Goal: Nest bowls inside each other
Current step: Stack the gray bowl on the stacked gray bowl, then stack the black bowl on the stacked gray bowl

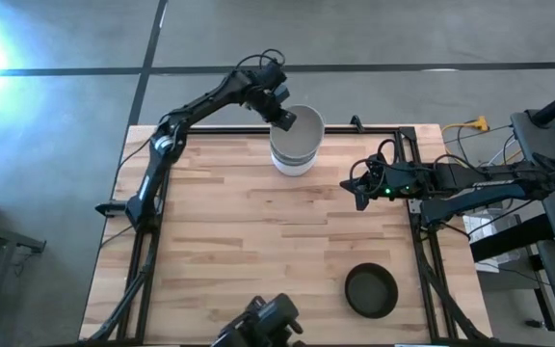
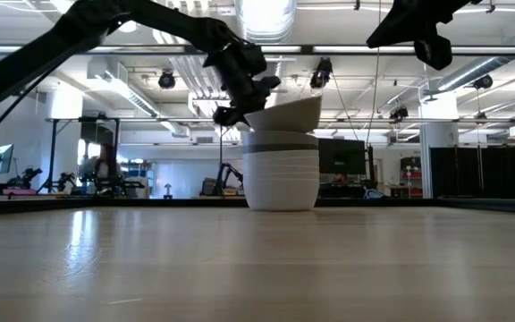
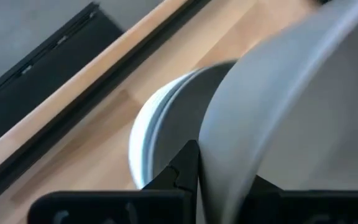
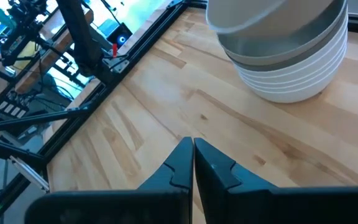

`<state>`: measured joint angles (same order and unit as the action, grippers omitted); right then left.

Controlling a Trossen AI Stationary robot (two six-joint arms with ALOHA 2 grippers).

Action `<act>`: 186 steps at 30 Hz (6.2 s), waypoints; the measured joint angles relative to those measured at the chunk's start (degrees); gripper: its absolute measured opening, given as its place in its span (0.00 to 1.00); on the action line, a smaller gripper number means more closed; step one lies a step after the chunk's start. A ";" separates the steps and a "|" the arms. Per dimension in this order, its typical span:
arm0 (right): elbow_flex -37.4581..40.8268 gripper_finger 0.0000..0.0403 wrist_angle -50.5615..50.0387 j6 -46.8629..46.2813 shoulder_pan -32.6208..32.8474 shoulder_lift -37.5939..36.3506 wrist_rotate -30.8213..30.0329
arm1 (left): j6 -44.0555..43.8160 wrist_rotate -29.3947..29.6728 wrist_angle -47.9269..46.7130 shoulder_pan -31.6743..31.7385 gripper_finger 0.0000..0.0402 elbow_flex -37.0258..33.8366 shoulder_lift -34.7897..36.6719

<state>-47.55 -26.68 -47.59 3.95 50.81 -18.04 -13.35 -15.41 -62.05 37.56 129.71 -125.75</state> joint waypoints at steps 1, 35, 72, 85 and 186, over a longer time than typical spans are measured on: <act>0.02 0.02 0.00 0.00 0.00 0.00 0.02 | 0.51 0.73 -0.92 0.00 0.00 0.00 -0.26; 0.00 0.02 0.16 -0.42 0.00 0.00 0.00 | 6.23 2.24 3.06 0.39 0.51 -1.22 3.43; 0.02 0.02 2.61 -3.29 0.02 6.67 -1.20 | 27.86 23.15 9.10 -7.51 0.00 -7.78 3.69; -0.79 0.02 3.46 -3.29 0.04 6.28 -0.37 | 25.69 22.24 9.87 -7.94 0.00 -4.45 3.62; -0.79 0.02 2.73 8.84 0.13 -0.55 1.73 | 9.22 -3.64 -15.43 -19.12 0.00 -30.16 29.56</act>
<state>-48.34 -23.95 -38.76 4.08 50.26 -16.31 -4.13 -19.05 -77.48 18.44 99.55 -96.19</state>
